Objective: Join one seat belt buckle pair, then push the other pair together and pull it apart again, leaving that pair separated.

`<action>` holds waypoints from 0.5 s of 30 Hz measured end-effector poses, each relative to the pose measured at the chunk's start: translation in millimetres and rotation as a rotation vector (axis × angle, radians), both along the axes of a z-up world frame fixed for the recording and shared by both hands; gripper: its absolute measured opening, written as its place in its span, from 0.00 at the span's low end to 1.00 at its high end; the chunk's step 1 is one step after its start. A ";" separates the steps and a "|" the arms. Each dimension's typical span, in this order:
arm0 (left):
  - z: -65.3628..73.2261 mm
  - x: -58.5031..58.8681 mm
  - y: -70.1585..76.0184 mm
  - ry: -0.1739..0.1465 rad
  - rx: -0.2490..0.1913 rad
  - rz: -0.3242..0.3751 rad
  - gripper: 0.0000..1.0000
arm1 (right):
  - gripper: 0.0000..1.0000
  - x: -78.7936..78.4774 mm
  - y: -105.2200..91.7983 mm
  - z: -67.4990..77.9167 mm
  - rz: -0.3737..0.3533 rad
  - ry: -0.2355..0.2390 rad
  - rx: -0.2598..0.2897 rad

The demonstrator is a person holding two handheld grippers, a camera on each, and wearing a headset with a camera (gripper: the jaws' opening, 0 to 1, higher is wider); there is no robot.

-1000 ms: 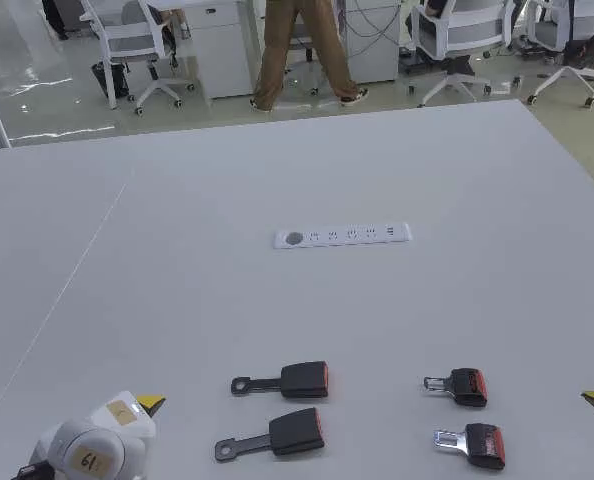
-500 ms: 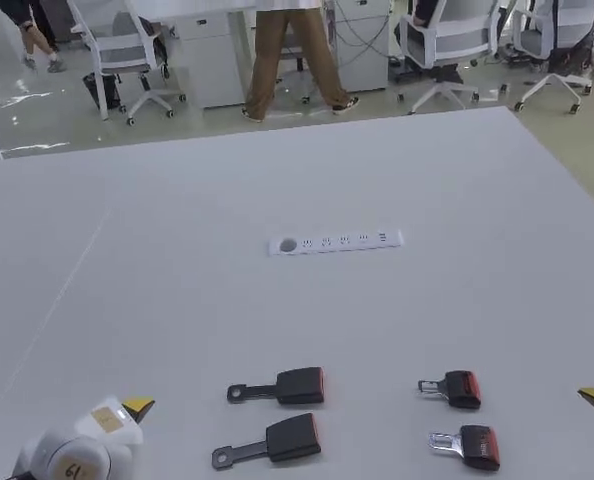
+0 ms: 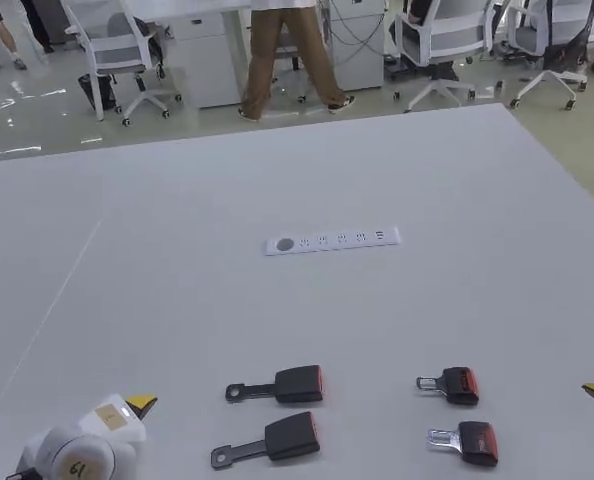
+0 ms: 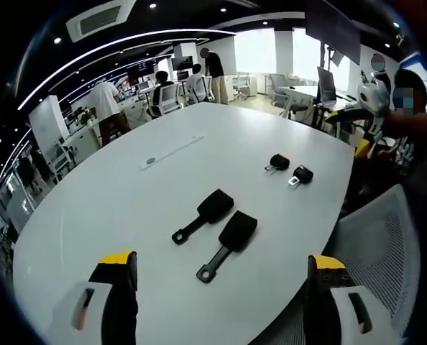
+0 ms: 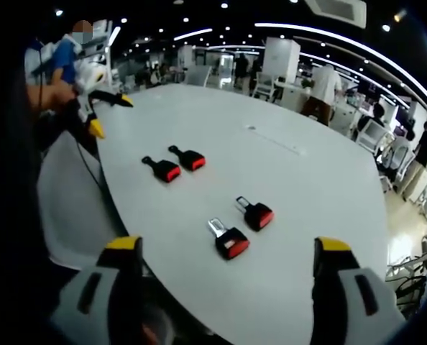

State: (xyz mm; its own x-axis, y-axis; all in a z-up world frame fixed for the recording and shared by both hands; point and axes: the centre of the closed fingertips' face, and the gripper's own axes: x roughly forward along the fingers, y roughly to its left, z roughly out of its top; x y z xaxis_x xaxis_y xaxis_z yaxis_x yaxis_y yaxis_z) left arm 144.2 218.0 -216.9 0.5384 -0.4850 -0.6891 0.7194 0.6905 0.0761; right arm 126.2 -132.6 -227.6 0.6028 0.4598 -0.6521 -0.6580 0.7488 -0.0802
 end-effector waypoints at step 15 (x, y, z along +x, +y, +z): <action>-1.9 -0.3 6.6 0.003 0.011 0.017 1.00 | 0.98 -1.0 10.3 -1.7 0.026 0.008 -0.001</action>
State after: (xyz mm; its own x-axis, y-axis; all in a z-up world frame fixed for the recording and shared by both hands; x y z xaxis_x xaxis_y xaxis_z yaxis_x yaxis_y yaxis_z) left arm 144.0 224.6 -218.8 0.5445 -0.4687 -0.6956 0.7080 0.7015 0.0816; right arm 125.2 -122.3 -229.3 0.5854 0.4747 -0.6572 -0.6778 0.7314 -0.0755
